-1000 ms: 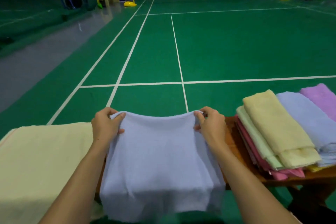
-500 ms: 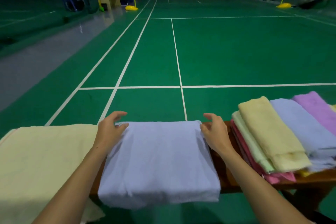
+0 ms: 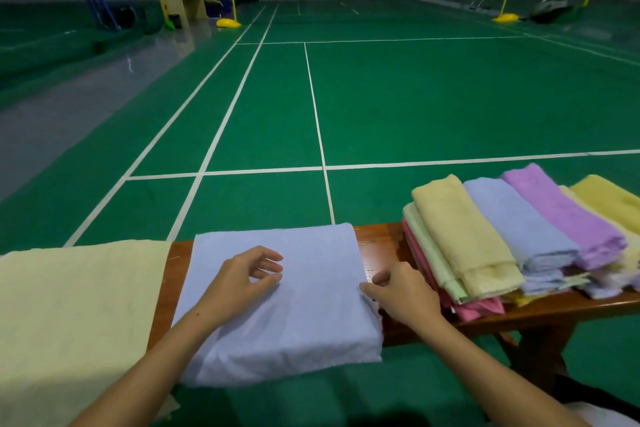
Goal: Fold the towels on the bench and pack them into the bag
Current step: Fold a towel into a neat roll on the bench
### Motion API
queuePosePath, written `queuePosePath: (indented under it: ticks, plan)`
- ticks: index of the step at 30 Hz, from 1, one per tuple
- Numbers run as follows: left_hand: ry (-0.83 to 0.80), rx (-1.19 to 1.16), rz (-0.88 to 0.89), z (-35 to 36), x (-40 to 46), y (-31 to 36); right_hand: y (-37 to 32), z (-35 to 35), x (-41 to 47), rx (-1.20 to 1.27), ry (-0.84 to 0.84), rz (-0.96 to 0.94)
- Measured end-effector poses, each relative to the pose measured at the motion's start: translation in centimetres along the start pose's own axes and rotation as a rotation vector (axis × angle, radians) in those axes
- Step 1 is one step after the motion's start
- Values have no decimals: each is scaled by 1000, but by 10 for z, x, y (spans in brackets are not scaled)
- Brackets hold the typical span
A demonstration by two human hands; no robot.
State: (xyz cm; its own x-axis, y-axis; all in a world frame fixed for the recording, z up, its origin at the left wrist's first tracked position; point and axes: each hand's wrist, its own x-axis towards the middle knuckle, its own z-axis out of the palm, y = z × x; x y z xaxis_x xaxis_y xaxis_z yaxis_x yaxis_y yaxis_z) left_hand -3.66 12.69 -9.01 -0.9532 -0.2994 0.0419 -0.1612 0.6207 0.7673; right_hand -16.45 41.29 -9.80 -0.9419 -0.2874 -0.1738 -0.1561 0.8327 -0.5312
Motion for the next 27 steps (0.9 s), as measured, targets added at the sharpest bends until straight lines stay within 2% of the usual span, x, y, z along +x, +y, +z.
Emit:
queuePosePath:
  ticks: [3,6,9,11,13,15,17,20,22,24,27]
  plan:
    - [-70,-5,-81,11,8,11,2,-3,2,10,-144,41]
    - [-120,142,-89,21,16,16,3,-5,5,79,-247,29]
    - [-148,360,-46,31,19,27,1,-3,4,176,-254,-30]
    - [-120,449,25,38,21,35,0,-2,-1,147,-214,-88]
    - [-130,365,115,44,22,45,-2,0,-7,162,-183,-143]
    - [-229,230,186,50,24,56,-4,1,-12,245,-208,-208]
    - [-345,203,230,56,27,63,-8,4,-15,288,-239,-271]
    - [-472,172,251,57,35,64,-14,2,-18,362,-279,-370]
    - [-540,54,213,53,38,65,-15,0,-20,392,-303,-401]
    - [-567,-10,176,50,40,66,-14,-1,-19,414,-321,-407]
    - [-508,-20,162,45,42,69,-8,-1,-17,457,-368,-374]
